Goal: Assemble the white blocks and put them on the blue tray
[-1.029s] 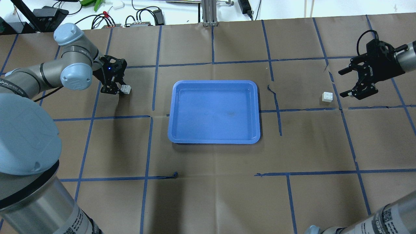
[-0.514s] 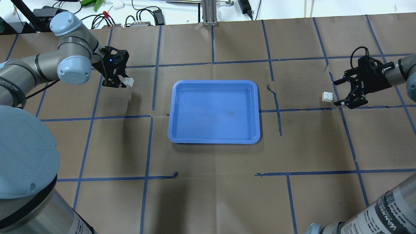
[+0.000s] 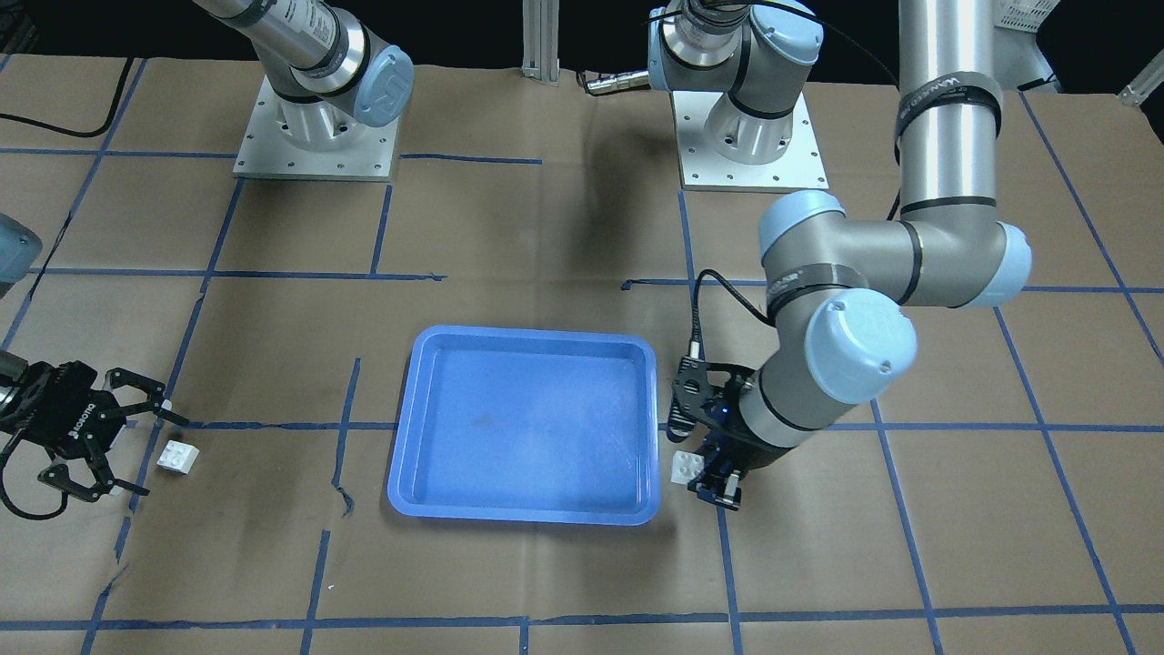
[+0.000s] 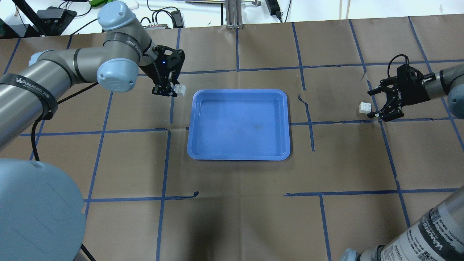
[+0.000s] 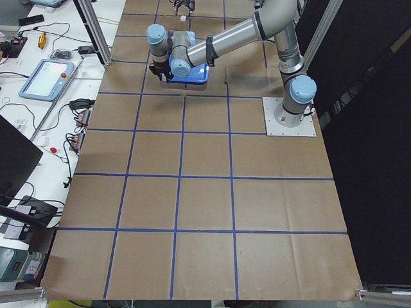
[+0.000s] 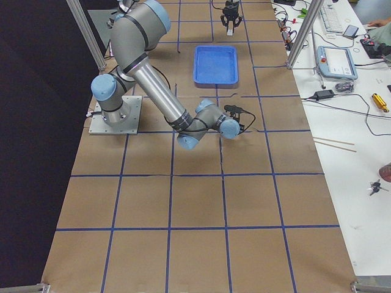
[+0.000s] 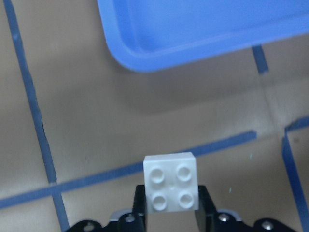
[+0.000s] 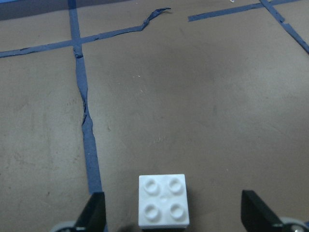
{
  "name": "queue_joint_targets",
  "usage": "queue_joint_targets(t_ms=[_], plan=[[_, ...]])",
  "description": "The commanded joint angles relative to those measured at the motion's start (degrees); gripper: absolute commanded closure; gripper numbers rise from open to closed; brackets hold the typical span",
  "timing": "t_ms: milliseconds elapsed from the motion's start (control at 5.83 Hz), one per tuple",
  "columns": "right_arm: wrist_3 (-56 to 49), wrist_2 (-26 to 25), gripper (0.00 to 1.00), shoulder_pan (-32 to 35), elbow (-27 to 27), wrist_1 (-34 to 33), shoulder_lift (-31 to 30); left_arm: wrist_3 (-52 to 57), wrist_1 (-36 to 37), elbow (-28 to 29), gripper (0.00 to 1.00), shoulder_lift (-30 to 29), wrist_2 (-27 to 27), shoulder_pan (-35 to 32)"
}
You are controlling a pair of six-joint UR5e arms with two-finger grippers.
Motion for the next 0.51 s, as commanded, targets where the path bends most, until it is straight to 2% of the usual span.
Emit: queue_joint_targets(t_ms=[0, 171, 343], plan=[[-0.05, -0.35, 0.1, 0.0, -0.12, -0.1, -0.15, -10.44, -0.47, -0.2, 0.94, 0.2, -0.04, -7.39], [-0.05, -0.61, 0.2, 0.0, -0.12, -0.1, -0.16, -13.81, 0.05, -0.29, 0.94, 0.1, 0.22, -10.91], [-0.05, -0.7, 0.2, 0.0, -0.04, 0.16, 0.02, -18.71, 0.31, -0.55, 0.94, -0.94, 0.13, -12.42]])
